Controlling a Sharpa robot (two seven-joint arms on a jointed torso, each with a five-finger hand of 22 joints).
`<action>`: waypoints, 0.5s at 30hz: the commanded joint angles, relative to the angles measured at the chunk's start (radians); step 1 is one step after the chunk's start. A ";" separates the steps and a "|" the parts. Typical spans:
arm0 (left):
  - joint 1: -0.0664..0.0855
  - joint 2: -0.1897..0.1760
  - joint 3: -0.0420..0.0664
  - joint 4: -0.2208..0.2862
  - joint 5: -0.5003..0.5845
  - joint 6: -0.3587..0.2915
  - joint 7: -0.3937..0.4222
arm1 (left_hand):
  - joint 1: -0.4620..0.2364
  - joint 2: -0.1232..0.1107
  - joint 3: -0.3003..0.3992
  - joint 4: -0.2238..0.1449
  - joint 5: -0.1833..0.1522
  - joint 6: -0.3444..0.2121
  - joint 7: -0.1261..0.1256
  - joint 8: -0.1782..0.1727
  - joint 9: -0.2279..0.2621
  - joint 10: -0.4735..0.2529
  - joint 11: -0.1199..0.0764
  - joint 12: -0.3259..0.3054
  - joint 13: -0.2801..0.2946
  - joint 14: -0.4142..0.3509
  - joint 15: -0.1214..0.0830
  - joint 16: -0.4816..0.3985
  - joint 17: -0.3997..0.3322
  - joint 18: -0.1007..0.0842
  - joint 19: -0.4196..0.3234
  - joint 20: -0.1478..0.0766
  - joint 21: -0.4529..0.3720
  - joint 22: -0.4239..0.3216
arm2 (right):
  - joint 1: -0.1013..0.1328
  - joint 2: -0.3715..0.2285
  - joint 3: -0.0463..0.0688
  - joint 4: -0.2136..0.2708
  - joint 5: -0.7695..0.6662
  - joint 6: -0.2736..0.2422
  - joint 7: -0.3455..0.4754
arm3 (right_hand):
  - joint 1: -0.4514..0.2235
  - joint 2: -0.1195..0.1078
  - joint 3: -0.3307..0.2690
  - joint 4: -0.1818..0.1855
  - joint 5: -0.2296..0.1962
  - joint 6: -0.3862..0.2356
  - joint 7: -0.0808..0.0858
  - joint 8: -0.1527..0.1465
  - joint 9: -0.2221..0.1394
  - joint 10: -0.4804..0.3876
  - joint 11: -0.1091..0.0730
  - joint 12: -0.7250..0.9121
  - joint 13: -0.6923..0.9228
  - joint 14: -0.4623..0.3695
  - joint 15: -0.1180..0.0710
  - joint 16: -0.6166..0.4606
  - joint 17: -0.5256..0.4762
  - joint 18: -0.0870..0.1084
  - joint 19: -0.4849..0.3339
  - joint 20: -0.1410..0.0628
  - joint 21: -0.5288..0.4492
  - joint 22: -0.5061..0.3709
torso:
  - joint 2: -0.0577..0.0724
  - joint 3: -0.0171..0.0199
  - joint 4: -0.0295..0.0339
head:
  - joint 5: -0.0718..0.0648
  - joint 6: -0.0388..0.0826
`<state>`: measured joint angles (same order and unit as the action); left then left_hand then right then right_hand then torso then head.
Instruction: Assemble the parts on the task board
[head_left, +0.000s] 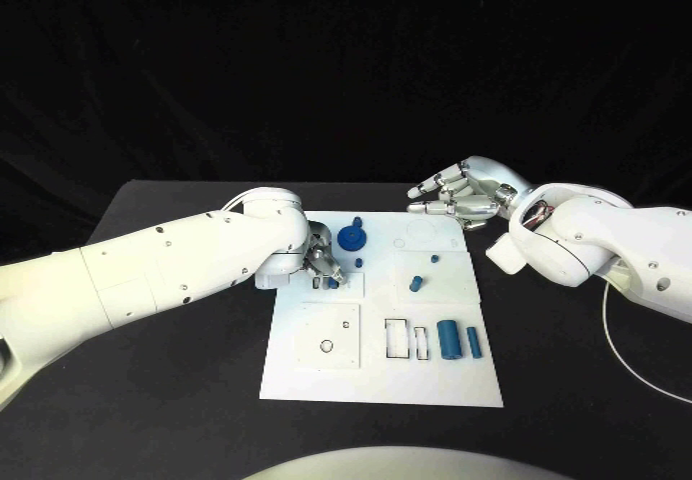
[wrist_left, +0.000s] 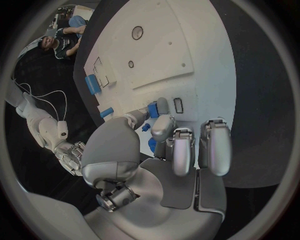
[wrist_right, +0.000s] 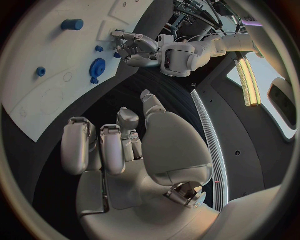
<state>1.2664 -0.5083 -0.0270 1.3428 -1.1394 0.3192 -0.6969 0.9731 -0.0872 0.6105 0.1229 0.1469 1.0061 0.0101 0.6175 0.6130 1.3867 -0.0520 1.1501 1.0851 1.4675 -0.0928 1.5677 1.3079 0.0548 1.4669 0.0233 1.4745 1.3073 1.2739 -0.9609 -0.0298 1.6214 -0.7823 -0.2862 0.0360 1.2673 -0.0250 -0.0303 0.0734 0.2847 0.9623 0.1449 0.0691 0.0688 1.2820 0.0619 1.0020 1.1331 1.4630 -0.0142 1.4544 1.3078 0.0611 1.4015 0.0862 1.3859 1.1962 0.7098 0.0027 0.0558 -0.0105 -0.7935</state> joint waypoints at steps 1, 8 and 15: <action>-0.007 0.003 -0.005 -0.001 0.010 0.043 -0.103 | -0.014 -0.001 -0.010 0.003 0.003 0.005 0.005 -0.001 -0.003 0.002 0.003 0.004 0.002 0.103 -0.005 0.003 0.263 -0.021 0.028 -0.008 0.005 0.127 | -0.001 0.000 0.000 0.002 -0.008 0.015 0.006 | -0.007 0.004 -0.006 -0.002 0.007 0.010 0.000 0.003 0.001 -0.001 -0.005 -0.005 -0.001 0.067 -0.006 -0.006 0.070 0.015 -0.004 -0.001 -0.003 -0.001 | 0.000 -0.0002 0.0003 | -0.001 0.000; -0.007 0.003 -0.005 -0.003 0.010 0.036 -0.108 | -0.047 -0.001 -0.046 0.025 0.001 0.013 0.006 0.000 -0.016 0.004 0.003 0.006 0.006 0.103 -0.004 0.003 0.263 -0.021 0.029 -0.008 0.005 0.128 | -0.001 0.000 0.000 0.002 -0.008 0.014 0.006 | -0.010 0.004 -0.009 0.000 0.005 0.010 0.000 0.003 0.001 -0.001 -0.005 -0.006 -0.002 0.066 -0.006 -0.008 0.068 0.015 -0.004 -0.001 -0.004 -0.002 | 0.000 -0.0003 0.0001 | -0.001 0.001; -0.007 0.000 -0.003 -0.005 0.010 0.026 -0.111 | -0.095 -0.013 -0.144 0.066 -0.004 0.021 0.005 0.004 -0.033 0.005 0.003 0.006 0.008 0.103 -0.004 0.003 0.263 -0.022 0.031 -0.007 0.007 0.134 | -0.001 -0.001 0.000 0.002 -0.007 0.013 0.007 | -0.015 0.005 -0.020 0.005 -0.011 0.010 0.000 0.002 0.001 -0.003 -0.005 -0.008 -0.005 0.065 -0.006 -0.010 0.065 0.015 -0.005 -0.001 -0.006 -0.005 | 0.000 -0.0005 -0.0001 | -0.002 0.001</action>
<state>1.2650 -0.5087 -0.0268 1.3381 -1.1393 0.3227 -0.6966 0.8847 -0.1018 0.4750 0.1856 0.1472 1.0239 0.0136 0.6177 0.5813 1.3867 -0.0520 1.1501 1.0913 1.4675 -0.0928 1.5677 1.3077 0.0397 1.4669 0.0234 1.4784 1.3080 1.2739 -0.9619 -0.0298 1.6222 -0.7823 -0.2855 0.0359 1.2634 -0.0211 -0.0458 0.0775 0.2759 0.9651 0.1422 0.0691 0.0686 1.2820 0.0619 0.9982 1.1289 1.4629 -0.0142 1.4506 1.3076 0.0611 1.4015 0.0862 1.3859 1.1923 0.7098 0.0023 0.0559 -0.0124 -0.7929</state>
